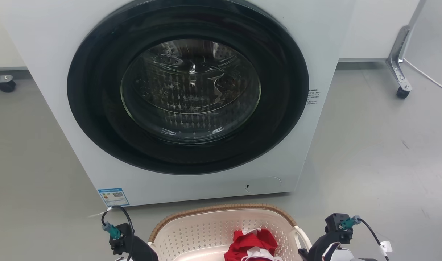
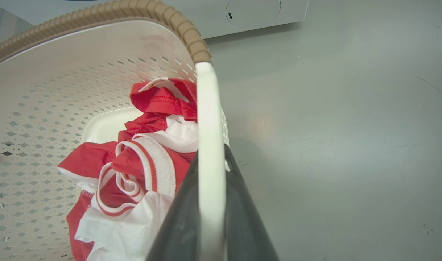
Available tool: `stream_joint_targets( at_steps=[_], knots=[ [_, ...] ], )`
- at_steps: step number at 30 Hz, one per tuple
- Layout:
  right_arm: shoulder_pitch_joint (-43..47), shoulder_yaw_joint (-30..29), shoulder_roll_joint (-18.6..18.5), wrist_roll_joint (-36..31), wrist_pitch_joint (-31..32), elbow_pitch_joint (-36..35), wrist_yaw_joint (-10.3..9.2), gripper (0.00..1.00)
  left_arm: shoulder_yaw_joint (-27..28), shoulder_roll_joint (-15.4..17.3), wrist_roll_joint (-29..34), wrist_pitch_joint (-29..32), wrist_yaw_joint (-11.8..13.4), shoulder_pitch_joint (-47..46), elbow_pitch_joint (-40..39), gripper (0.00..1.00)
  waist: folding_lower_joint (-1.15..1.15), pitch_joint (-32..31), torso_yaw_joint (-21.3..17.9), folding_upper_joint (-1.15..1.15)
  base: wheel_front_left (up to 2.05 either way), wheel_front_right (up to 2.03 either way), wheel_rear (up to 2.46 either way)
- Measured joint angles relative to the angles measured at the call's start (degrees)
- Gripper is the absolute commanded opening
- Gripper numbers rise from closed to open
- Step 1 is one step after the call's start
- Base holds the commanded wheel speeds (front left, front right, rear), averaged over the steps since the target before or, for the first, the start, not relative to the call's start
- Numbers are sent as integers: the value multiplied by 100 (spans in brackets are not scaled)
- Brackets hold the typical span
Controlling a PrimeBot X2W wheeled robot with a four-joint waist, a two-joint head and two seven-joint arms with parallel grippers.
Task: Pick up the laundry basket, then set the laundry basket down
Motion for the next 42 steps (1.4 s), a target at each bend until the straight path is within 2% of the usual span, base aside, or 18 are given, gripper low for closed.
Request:
stream_joint_targets(
  at_steps=[22, 35, 42],
  knots=[
    [4, 119, -44, 196, 24, -62, 0, 0, -5, -4, -45, -112, 26, -8, 3, 0, 0, 90, 3, 0, 0, 0, 0],
    [-106, 174, -80, 194, -380, -71, 0, 0, -89, -36, -29, -563, 78, -82, -74, 0, 0, 300, 34, 0, 0, 0, 0],
    [-320, 234, -133, 177, -675, -172, 0, 0, -113, -36, 12, -867, 136, -288, -193, 0, 0, 618, 52, 0, 0, 0, 0]
  ],
)
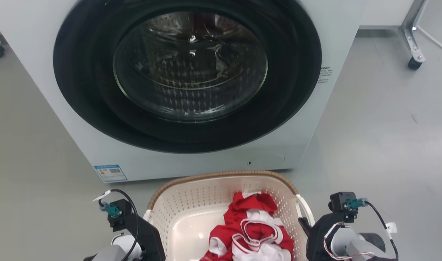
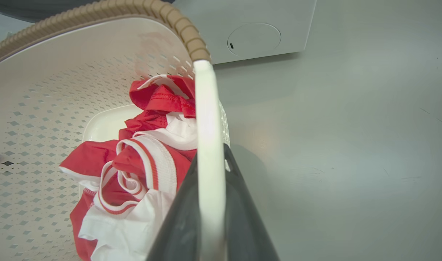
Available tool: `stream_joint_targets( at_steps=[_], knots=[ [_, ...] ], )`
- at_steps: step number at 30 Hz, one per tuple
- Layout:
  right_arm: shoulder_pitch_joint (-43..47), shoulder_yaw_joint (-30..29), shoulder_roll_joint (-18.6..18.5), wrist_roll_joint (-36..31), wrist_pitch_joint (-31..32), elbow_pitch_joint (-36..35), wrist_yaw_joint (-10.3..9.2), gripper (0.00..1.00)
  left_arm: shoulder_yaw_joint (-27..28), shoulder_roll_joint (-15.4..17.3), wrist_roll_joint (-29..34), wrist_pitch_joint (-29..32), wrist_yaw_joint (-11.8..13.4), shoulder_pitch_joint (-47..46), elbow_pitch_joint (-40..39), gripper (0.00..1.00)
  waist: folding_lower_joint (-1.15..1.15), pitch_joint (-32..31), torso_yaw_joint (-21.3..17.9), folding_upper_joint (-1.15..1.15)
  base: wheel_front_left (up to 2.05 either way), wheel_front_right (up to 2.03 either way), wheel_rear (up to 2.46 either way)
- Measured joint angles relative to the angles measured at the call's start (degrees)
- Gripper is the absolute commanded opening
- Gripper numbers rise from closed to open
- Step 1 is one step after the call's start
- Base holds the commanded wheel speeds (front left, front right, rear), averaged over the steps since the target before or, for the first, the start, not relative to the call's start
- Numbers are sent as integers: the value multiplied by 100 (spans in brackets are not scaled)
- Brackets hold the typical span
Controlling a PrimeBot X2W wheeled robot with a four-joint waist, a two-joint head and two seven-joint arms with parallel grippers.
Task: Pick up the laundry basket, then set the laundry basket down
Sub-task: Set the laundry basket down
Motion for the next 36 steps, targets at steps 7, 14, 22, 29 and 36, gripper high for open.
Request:
stream_joint_targets(
  at_steps=[7, 14, 22, 29, 36],
  knots=[
    [-232, 103, -57, -102, -283, -116, 0, 0, -9, 1, 20, -312, 76, -166, -87, 0, 0, 473, 10, 0, 0, 0, 0],
    [-534, 155, -92, -202, -586, -166, -1, 0, -35, 4, 170, -654, 147, -392, -182, 0, 0, 1024, -2, 0, 0, 0, 0],
    [-865, 211, -122, -272, -884, -177, -5, 0, -58, 15, 221, -927, 177, -700, -265, 0, 0, 1673, -26, 0, 0, 0, 0],
    [-1201, 304, -146, -453, -1081, -170, -9, 0, -54, 40, 250, -1187, 237, -953, -319, 0, 0, 2225, -41, 1, 0, 0, 0],
    [-1472, 396, -148, -560, -1243, -121, -9, 0, -53, 77, 283, -1397, 242, -1145, -326, 0, 0, 2753, -53, 1, 0, 0, 0]
  ],
)
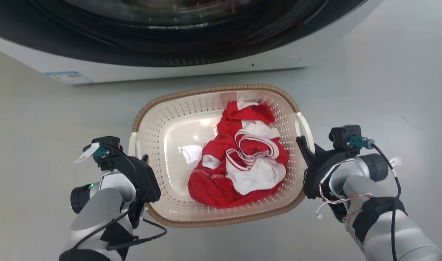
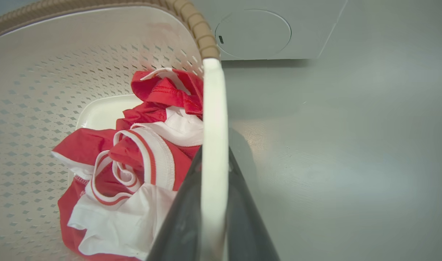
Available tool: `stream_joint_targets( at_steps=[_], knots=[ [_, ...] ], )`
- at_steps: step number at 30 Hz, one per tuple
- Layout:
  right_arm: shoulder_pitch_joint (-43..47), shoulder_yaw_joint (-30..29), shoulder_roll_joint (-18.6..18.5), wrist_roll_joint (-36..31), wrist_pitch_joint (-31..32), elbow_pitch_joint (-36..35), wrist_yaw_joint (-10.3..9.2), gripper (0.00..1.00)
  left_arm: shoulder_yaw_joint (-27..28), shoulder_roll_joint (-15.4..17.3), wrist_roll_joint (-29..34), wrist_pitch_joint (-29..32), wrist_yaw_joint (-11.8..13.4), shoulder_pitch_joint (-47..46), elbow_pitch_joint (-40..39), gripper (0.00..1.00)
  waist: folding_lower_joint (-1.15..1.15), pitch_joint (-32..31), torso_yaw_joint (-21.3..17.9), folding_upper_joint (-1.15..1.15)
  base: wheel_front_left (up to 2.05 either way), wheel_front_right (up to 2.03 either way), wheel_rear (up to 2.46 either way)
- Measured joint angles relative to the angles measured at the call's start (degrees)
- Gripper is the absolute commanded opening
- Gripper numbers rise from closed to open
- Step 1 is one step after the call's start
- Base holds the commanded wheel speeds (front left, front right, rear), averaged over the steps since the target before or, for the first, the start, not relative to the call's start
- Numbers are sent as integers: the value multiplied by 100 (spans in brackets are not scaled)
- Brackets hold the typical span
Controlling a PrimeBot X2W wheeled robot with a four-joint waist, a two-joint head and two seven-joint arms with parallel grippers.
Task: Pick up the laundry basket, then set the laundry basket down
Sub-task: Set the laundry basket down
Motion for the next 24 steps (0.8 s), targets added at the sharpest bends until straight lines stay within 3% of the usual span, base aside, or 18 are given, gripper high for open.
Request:
stream_joint_targets(
  at_steps=[24],
  knots=[
    [-825, -25, -60, -131, -515, 110, -13, 0, -91, 70, 133, -706, 1, -747, -96, 0, 0, 1503, -3, 0, 0, 0, 0]
  ],
)
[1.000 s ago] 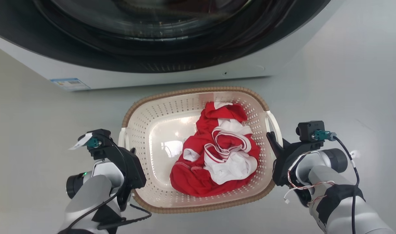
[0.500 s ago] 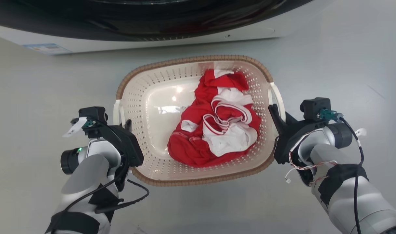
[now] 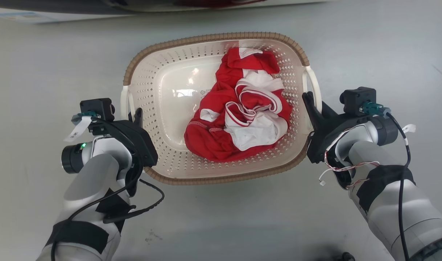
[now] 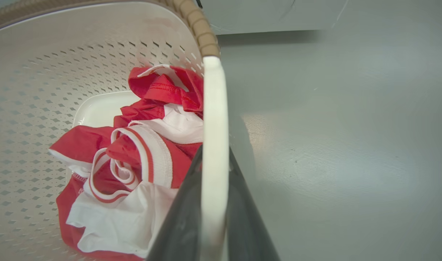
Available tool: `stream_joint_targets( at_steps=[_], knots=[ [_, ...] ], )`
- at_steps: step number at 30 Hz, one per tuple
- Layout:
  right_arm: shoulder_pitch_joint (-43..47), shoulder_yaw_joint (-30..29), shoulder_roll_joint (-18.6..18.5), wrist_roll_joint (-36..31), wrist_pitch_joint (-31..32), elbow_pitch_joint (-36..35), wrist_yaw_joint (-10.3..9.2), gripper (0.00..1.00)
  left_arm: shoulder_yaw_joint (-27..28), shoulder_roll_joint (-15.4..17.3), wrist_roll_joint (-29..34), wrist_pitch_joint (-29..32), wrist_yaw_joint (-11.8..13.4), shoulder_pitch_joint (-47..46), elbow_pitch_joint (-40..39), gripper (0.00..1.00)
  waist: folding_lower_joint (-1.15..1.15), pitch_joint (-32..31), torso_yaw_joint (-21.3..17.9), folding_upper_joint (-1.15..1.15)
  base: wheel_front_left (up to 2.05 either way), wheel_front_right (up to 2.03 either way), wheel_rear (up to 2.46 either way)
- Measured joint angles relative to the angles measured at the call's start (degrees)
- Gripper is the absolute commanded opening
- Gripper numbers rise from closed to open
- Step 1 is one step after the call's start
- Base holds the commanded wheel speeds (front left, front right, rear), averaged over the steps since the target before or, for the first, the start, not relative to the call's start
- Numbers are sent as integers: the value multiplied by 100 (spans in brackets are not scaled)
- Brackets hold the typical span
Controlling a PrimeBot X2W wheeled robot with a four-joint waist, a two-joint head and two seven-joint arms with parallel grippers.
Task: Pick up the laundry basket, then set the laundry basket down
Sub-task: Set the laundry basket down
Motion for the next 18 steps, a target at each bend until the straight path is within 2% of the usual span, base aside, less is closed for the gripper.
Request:
stream_joint_targets(
  at_steps=[18],
  knots=[
    [-172, -118, 4, 2, -110, 192, -30, 0, -97, -23, 122, -170, -92, -288, 178, 0, -2, 404, 14, -2, 0, 0, 0]
  ],
)
